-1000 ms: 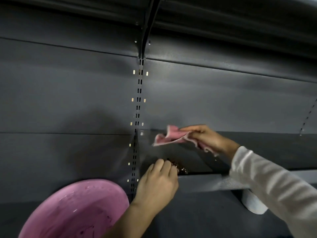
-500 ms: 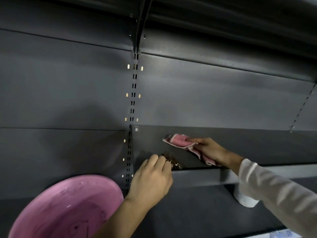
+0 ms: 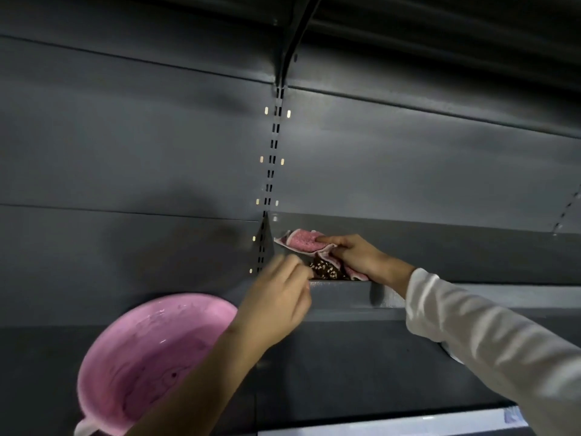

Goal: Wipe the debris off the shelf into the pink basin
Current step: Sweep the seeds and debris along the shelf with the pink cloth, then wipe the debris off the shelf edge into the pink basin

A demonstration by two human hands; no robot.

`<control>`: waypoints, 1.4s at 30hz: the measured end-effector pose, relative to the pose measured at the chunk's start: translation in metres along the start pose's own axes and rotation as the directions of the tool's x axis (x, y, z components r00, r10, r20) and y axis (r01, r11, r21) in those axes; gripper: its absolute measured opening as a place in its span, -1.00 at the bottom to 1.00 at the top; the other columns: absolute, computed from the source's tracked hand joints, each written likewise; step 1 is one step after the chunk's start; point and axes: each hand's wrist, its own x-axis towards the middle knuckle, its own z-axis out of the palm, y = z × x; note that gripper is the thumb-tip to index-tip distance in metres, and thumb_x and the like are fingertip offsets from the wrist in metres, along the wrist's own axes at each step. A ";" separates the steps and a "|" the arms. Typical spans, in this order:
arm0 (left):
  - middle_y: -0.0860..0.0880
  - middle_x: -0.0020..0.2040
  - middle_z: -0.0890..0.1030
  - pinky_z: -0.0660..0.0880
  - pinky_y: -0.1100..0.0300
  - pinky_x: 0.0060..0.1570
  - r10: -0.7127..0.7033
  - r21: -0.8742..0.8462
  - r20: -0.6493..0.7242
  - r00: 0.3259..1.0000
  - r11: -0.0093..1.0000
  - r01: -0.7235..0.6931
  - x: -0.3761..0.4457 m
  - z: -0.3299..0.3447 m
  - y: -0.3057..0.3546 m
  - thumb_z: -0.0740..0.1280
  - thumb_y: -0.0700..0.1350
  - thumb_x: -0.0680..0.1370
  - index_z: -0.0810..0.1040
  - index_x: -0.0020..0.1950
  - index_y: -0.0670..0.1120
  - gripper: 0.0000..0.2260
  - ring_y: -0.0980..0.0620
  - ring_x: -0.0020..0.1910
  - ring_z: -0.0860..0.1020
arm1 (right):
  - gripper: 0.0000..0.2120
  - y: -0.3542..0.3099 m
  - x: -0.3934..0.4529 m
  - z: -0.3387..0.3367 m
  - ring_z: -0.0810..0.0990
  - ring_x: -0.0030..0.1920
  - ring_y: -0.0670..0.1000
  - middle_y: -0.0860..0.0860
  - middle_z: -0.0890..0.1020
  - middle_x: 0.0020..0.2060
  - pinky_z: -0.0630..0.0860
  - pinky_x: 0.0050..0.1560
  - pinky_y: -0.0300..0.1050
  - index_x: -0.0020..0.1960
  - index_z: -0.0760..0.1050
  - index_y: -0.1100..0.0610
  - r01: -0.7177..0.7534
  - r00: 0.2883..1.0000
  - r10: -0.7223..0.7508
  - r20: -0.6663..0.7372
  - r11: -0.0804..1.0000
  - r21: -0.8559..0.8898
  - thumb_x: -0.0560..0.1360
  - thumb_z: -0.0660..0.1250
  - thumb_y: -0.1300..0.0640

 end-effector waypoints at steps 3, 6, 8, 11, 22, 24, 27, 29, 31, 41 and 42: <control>-0.21 -0.32 0.54 0.27 0.13 -0.22 -0.040 0.074 -0.076 0.996 0.996 0.046 -0.017 -0.017 -0.026 0.12 -0.22 0.37 0.55 -0.25 -0.28 -0.77 -0.02 -0.24 0.28 | -0.65 -0.007 -0.005 0.000 0.48 0.24 0.30 0.26 0.51 0.26 0.43 0.29 0.10 0.29 0.43 0.18 -0.027 1.000 0.027 0.003 0.999 -0.021 0.56 0.10 0.33; -0.26 -0.32 0.53 0.28 0.05 -0.21 -0.174 0.153 -0.073 0.982 0.971 0.183 -0.048 -0.032 -0.065 0.10 -0.20 0.39 0.54 -0.25 -0.31 -0.73 -0.09 -0.23 0.31 | -0.66 -0.011 -0.010 0.000 0.51 0.23 0.14 0.18 0.47 0.31 0.43 0.14 -0.20 0.30 0.42 0.20 -0.013 1.000 0.013 -0.009 0.999 -0.041 0.55 0.11 0.33; -0.34 -0.30 0.52 0.39 -0.05 -0.24 -0.396 0.198 -0.038 0.917 0.897 0.396 -0.078 -0.039 -0.094 0.08 -0.18 0.40 0.51 -0.24 -0.36 -0.70 -0.22 -0.24 0.42 | -0.66 -0.013 -0.011 0.001 0.50 0.24 0.14 0.19 0.47 0.32 0.41 0.16 -0.25 0.30 0.42 0.21 -0.015 1.000 0.015 -0.008 0.999 -0.040 0.55 0.12 0.33; -0.42 0.02 0.47 0.37 -0.18 -0.02 -0.819 0.301 -0.003 0.574 0.547 0.781 -0.129 -0.047 -0.130 0.17 -0.24 0.48 0.48 0.03 -0.37 -0.76 -0.36 0.03 0.40 | -0.67 -0.015 -0.013 0.004 0.45 0.30 0.11 0.19 0.44 0.33 0.28 0.17 -0.39 0.30 0.41 0.26 -0.009 1.000 0.009 0.000 0.999 -0.043 0.54 0.16 0.33; -0.36 0.36 0.19 0.22 -0.08 0.26 -0.982 0.146 0.008 -0.187 -0.184 0.972 -0.225 -0.040 -0.165 0.25 -0.18 0.50 0.23 0.32 -0.37 -0.53 -0.29 0.32 0.17 | -0.66 -0.013 -0.009 0.009 0.46 0.24 0.09 0.20 0.46 0.30 0.33 0.11 -0.42 0.30 0.40 0.27 -0.016 0.998 0.012 -0.055 0.997 -0.078 0.53 0.16 0.35; -0.37 0.36 0.22 0.24 -0.08 0.28 -0.965 0.106 0.071 -0.251 -0.243 0.964 -0.226 -0.034 -0.168 0.25 -0.14 0.52 0.18 0.36 -0.36 -0.49 -0.31 0.33 0.23 | -0.65 -0.013 -0.008 0.008 0.46 0.23 0.07 0.20 0.46 0.31 0.30 0.20 -0.25 0.30 0.40 0.25 -0.023 0.999 0.019 -0.050 0.997 -0.069 0.53 0.16 0.35; -0.37 0.34 0.31 0.39 -0.11 0.22 -0.930 0.003 0.153 -0.334 -0.338 0.941 -0.231 -0.025 -0.172 0.26 -0.13 0.52 0.15 0.36 -0.37 -0.47 -0.33 0.26 0.36 | -0.66 -0.011 -0.007 0.007 0.47 0.22 0.08 0.19 0.48 0.30 0.32 0.19 -0.22 0.31 0.40 0.22 -0.029 0.998 0.025 -0.051 0.997 -0.077 0.54 0.15 0.34; -0.37 0.28 0.38 0.44 -0.13 0.15 -0.915 -0.044 0.175 -0.364 -0.376 0.925 -0.234 -0.020 -0.173 0.27 -0.16 0.52 0.18 0.34 -0.37 -0.50 -0.34 0.20 0.43 | -0.65 -0.010 -0.006 0.006 0.46 0.26 0.13 0.19 0.48 0.29 0.29 0.22 -0.20 0.31 0.40 0.21 -0.038 0.998 0.034 -0.055 0.997 -0.074 0.54 0.14 0.34; -0.37 0.26 0.41 0.46 -0.13 0.12 -0.914 -0.053 0.168 -0.369 -0.382 0.922 -0.236 -0.015 -0.172 0.29 -0.17 0.51 0.22 0.33 -0.37 -0.51 -0.34 0.17 0.45 | -0.65 -0.011 -0.006 0.007 0.46 0.26 0.12 0.19 0.47 0.30 0.28 0.23 -0.20 0.32 0.39 0.21 -0.042 0.998 0.038 -0.056 0.997 -0.071 0.55 0.13 0.34; -0.34 0.19 0.50 0.46 -0.05 0.12 -0.867 -0.251 0.215 -0.449 -0.494 0.832 -0.238 -0.011 -0.177 0.31 -0.27 0.47 0.39 0.26 -0.37 -0.61 -0.28 0.14 0.49 | -0.64 -0.014 -0.009 0.006 0.44 0.14 -0.02 0.17 0.47 0.30 0.29 0.20 -0.22 0.32 0.40 0.21 -0.025 0.998 0.021 -0.058 0.997 -0.067 0.55 0.12 0.35; -0.34 0.14 0.51 0.47 -0.04 0.07 -0.859 -0.312 0.231 -0.457 -0.510 0.802 -0.236 -0.011 -0.174 0.31 -0.29 0.45 0.39 0.25 -0.39 -0.61 -0.27 0.09 0.50 | -0.65 -0.014 -0.009 0.006 0.44 0.12 -0.03 0.18 0.47 0.30 0.29 0.20 -0.22 0.31 0.40 0.22 -0.020 0.998 0.017 -0.054 0.998 -0.058 0.55 0.12 0.36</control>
